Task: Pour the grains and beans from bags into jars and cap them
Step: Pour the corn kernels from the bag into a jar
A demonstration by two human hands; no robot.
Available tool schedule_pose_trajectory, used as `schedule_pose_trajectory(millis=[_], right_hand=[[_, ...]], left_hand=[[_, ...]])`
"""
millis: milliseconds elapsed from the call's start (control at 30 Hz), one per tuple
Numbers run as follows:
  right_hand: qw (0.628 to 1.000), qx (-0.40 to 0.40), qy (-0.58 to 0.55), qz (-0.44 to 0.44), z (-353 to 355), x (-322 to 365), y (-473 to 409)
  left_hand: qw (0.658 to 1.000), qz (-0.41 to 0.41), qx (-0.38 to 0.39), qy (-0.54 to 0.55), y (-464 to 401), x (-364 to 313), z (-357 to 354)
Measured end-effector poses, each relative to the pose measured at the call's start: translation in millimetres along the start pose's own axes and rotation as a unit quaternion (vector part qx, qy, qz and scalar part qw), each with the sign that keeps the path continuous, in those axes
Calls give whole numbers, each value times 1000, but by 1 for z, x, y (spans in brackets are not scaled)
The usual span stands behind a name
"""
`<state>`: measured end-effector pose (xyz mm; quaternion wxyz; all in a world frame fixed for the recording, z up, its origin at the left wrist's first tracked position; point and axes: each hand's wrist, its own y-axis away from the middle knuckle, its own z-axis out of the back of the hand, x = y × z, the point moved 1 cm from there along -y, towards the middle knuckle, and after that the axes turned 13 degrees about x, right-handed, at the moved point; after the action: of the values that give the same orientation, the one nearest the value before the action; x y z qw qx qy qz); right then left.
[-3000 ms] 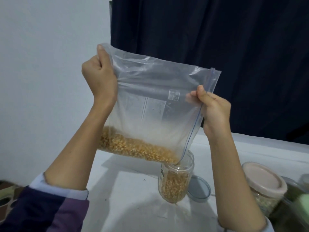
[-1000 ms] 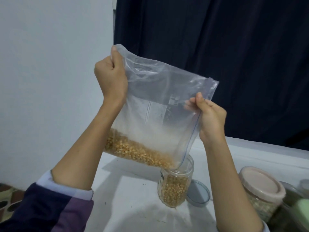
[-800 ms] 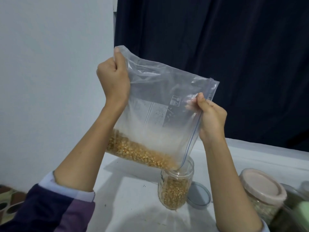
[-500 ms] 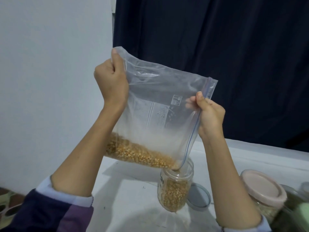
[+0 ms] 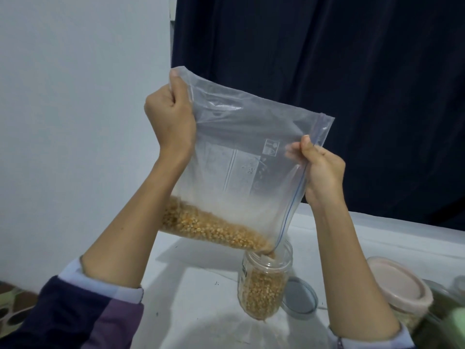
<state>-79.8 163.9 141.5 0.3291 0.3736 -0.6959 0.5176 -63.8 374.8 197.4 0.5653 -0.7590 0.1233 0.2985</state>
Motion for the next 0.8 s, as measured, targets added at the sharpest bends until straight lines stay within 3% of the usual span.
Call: schedule_pose_trajectory(millis=[800], right_hand=[[999,-23,-40,17,7,2,2]], left_hand=[[999,-31,1,-18,-14,-5,-19]])
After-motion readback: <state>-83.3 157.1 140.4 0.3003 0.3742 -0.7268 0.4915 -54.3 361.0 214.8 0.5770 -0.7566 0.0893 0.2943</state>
